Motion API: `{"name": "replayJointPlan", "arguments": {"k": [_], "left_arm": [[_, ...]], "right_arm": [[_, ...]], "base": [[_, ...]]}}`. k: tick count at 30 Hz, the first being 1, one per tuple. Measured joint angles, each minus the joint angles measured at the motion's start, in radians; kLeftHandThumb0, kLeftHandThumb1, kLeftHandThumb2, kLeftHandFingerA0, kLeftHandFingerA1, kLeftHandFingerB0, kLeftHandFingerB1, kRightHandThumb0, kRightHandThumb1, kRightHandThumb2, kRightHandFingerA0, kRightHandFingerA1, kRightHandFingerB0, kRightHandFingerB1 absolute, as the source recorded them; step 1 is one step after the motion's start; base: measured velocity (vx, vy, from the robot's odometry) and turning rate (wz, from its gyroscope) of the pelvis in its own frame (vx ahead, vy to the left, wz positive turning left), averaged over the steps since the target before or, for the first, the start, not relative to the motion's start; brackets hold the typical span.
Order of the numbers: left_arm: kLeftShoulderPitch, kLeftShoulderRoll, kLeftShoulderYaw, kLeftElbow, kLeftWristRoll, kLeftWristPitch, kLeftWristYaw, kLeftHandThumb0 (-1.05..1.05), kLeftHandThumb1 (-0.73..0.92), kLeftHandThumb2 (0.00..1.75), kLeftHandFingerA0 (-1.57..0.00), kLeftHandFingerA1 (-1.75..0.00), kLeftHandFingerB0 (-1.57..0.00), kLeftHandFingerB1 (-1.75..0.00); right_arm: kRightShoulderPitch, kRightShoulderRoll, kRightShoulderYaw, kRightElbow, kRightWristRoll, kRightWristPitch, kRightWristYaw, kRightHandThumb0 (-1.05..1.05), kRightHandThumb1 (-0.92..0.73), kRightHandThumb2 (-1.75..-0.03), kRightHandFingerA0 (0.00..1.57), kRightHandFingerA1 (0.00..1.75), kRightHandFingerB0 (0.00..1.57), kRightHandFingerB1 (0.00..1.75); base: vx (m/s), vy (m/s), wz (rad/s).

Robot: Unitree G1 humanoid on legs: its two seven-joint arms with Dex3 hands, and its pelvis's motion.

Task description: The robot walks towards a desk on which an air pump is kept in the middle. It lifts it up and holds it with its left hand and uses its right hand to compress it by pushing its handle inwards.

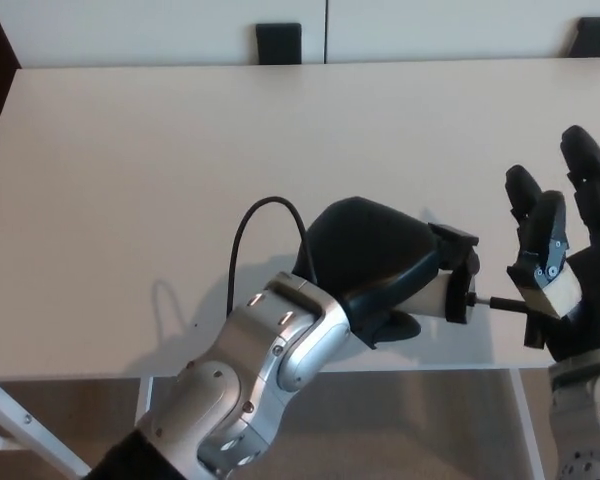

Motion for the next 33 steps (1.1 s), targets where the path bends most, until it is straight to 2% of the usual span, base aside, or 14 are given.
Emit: {"name": "replayJointPlan", "arguments": {"k": [2, 3, 6, 7, 13, 14, 20, 21, 22, 23, 28, 31, 32, 33], "left_arm": [[-0.006, 0.0, 0.007, 0.0, -0.001, -0.001, 0.006, -0.23, 0.72, 0.63, -0.87, -1.35, -0.7, -0.51], [-0.008, 0.0, 0.01, 0.0, -0.002, -0.001, 0.008, -0.22, 0.76, 0.64, -0.84, -1.35, -0.67, -0.5], [-0.011, 0.001, 0.018, 0.0, -0.005, -0.002, 0.013, -0.16, 0.82, 0.64, -0.83, -1.4, -0.67, -0.48], [-0.012, 0.001, 0.019, 0.0, -0.005, -0.002, 0.014, -0.19, 0.78, 0.63, -0.81, -1.49, -0.7, -0.5], [-0.032, 0.044, 0.067, 0.028, -0.025, -0.013, 0.021, -0.2, 0.68, 0.6, -0.79, -1.56, -0.7, -0.59], [-0.038, 0.053, 0.074, 0.036, -0.027, -0.015, 0.024, -0.26, 0.69, 0.62, -0.83, -1.57, -0.62, -0.91], [-0.138, 0.127, 0.138, 0.2, -0.034, -0.022, 0.05, -0.22, 0.68, 0.58, -0.69, -1.65, -0.68, -0.71], [-0.174, 0.145, 0.153, 0.261, -0.036, -0.024, 0.058, -0.23, 0.69, 0.6, -0.73, -1.62, -0.75, -0.6], [-0.189, 0.15, 0.156, 0.286, -0.038, -0.024, 0.062, -0.23, 0.69, 0.6, -0.73, -1.62, -0.75, -0.6], [-0.207, 0.156, 0.159, 0.318, -0.038, -0.025, 0.065, -0.24, 0.71, 0.59, -0.7, -1.66, -0.7, -0.78], [-0.277, 0.167, 0.165, 0.467, -0.045, -0.033, 0.086, -0.38, 0.55, 0.71, -0.87, -1.44, -0.66, -0.77], [-0.306, 0.163, 0.155, 0.55, -0.049, -0.039, 0.112, -0.27, 0.65, 0.59, -0.67, -1.6, -0.69, -0.78], [-0.309, 0.161, 0.151, 0.562, -0.051, -0.04, 0.119, -0.26, 0.72, 0.56, -0.68, -1.71, -0.53, -1.21], [-0.311, 0.156, 0.144, 0.573, -0.053, -0.044, 0.126, -0.26, 0.72, 0.56, -0.68, -1.71, -0.53, -1.21]], "right_arm": [[-0.009, 0.0, 0.004, 0.0, -0.001, -0.007, -0.01, -0.38, -0.4, -1.04, 0.0, 0.48, 0.0, 0.48], [-0.012, 0.0, 0.006, 0.0, -0.002, -0.009, -0.013, -0.88, -0.71, -1.01, 0.11, 0.42, 0.08, 0.38], [-0.016, 0.0, 0.012, 0.0, -0.004, -0.016, -0.024, -0.38, -0.42, -1.05, 0.01, 0.49, 0.0, 0.48], [-0.017, 0.0, 0.013, 0.0, -0.004, -0.016, -0.025, -0.87, -0.7, -1.1, 0.1, 0.44, 0.0, 0.34], [-0.017, -0.002, 0.013, 0.001, 0.004, -0.022, -0.03, -0.88, -0.71, -1.12, 0.11, 0.44, 0.0, 0.32], [-0.017, -0.003, 0.01, 0.001, 0.005, -0.022, -0.03, -0.92, -0.73, -1.12, 0.04, 0.4, 0.0, 0.28], [-0.012, -0.014, -0.031, -0.005, 0.01, -0.025, -0.029, -0.89, -0.71, -1.11, 0.08, 0.39, 0.08, 0.28], [-0.008, -0.018, -0.047, -0.015, 0.011, -0.026, -0.028, -0.99, -0.78, -0.78, 0.15, 0.33, 0.11, 0.27], [-0.007, -0.02, -0.051, -0.021, 0.012, -0.026, -0.028, -0.99, -0.78, -0.78, 0.15, 0.33, 0.11, 0.27], [-0.006, -0.021, -0.055, -0.029, 0.011, -0.027, -0.027, -0.95, -0.74, -1.13, 0.05, 0.4, 0.0, 0.29], [0.018, -0.041, -0.073, -0.071, 0.008, -0.036, -0.02, -0.93, -0.72, -1.12, 0.04, 0.4, 0.01, 0.27], [0.051, -0.055, -0.081, -0.107, 0.005, -0.045, -0.008, -0.94, -0.72, -1.13, 0.17, 0.46, 0.0, 0.33], [0.058, -0.057, -0.081, -0.114, 0.005, -0.047, -0.007, -0.93, -0.72, -1.13, 0.17, 0.46, 0.0, 0.3], [0.067, -0.059, -0.082, -0.123, 0.004, -0.048, -0.004, -0.93, -0.72, -1.13, 0.17, 0.46, 0.0, 0.3]], "base": [[0.0, 0.0, 0.0], [0.0, 0.0, 0.0], [0.0, 0.0, 0.0], [0.0, 0.0, 0.0], [0.0, 0.0, 0.0], [0.0, 0.0, 0.0], [0.0, 0.0, 0.0], [0.0, 0.0, 0.0], [0.0, 0.0, 0.0], [0.0, 0.0, 0.0], [0.0, 0.0, 0.0], [0.0, 0.0, 0.0], [0.0, 0.0, 0.0], [0.0, 0.0, 0.0]]}}
